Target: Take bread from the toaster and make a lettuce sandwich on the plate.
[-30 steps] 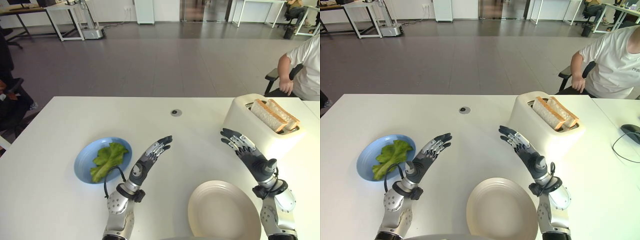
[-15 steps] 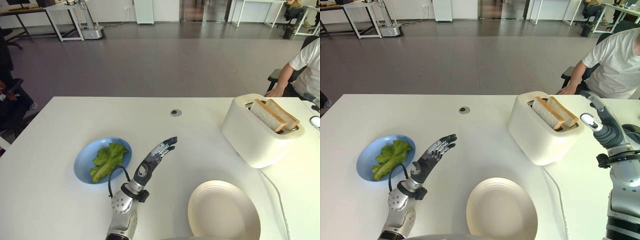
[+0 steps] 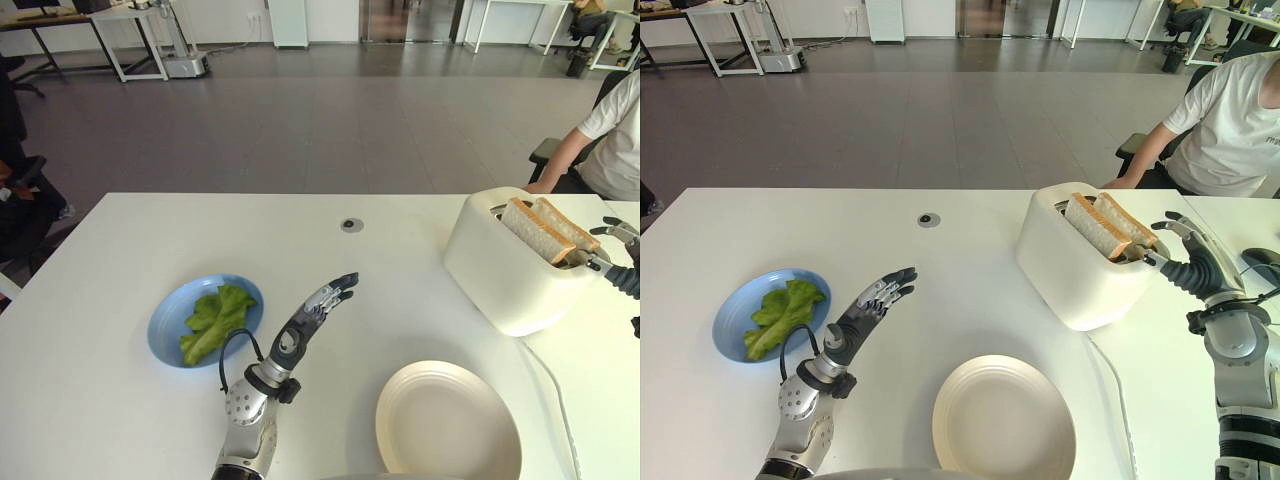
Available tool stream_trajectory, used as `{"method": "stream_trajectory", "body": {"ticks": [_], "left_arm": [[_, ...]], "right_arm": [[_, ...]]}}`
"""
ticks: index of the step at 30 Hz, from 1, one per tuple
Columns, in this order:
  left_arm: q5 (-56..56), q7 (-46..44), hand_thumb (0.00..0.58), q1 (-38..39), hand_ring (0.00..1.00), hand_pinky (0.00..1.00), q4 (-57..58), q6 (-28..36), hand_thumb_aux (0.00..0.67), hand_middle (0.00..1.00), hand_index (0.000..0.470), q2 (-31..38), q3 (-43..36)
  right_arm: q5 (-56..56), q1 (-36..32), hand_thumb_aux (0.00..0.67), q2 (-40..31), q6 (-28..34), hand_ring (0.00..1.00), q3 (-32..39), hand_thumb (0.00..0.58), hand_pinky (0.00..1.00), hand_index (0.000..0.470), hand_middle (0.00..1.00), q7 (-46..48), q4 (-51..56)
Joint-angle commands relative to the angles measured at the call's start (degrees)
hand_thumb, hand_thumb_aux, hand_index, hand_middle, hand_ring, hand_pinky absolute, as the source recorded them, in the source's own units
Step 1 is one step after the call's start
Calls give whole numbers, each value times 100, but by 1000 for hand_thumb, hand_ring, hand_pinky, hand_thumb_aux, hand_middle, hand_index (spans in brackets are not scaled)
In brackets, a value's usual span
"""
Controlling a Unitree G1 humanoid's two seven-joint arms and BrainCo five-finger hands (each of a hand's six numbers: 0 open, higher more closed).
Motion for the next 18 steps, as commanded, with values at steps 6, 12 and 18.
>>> {"method": "stream_trajectory", "body": {"ticks": [6, 12, 18], "left_arm": [[102, 7, 0, 119, 0, 0, -71, -42, 0, 0, 0, 52, -44], [173, 183, 0, 190, 0, 0, -172, -69, 0, 0, 0, 62, 104], [2001, 1355, 0, 285, 0, 0, -1479, 524, 0, 0, 0, 591, 1197]], "right_arm": [[406, -133, 628, 69, 6, 0, 227, 578, 0, 441, 0, 256, -73], [1673, -407, 670, 306, 416, 0, -94, 580, 0, 470, 0, 752, -198], [3994, -640, 670, 79, 1463, 0, -1148, 580, 0, 470, 0, 1977, -953]]}}
